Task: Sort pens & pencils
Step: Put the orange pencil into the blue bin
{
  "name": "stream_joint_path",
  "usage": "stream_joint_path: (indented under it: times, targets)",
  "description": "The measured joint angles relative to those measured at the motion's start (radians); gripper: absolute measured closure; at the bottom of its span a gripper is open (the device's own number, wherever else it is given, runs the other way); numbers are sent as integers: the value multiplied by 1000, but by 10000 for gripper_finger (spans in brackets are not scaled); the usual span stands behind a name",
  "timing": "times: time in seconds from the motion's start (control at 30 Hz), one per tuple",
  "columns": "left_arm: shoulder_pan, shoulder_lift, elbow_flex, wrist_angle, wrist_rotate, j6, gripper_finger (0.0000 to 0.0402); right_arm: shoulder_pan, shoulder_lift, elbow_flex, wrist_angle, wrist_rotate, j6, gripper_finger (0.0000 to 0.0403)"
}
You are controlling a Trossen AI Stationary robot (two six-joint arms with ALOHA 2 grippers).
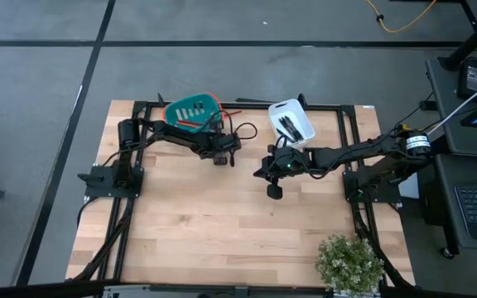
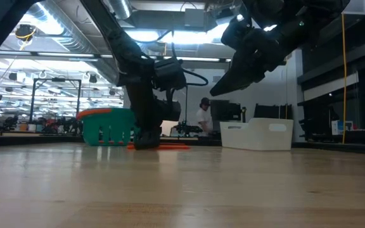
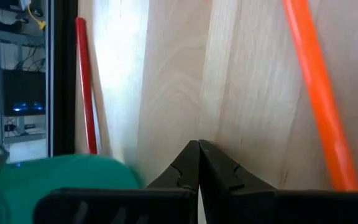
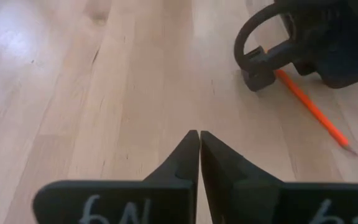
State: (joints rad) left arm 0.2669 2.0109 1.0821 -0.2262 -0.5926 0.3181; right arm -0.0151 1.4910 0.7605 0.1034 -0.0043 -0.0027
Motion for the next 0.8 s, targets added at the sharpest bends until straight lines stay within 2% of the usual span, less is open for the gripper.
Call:
stream_joint_path:
  times: [0.27, 0.8]
  targets:
    - [-84, 3, 1, -10, 29, -7, 401, 0, 0, 0, 2, 0, -4, 385]
    - [-311, 1, 1, -89, 13, -211, 401, 0, 0, 0, 0, 1, -6, 385]
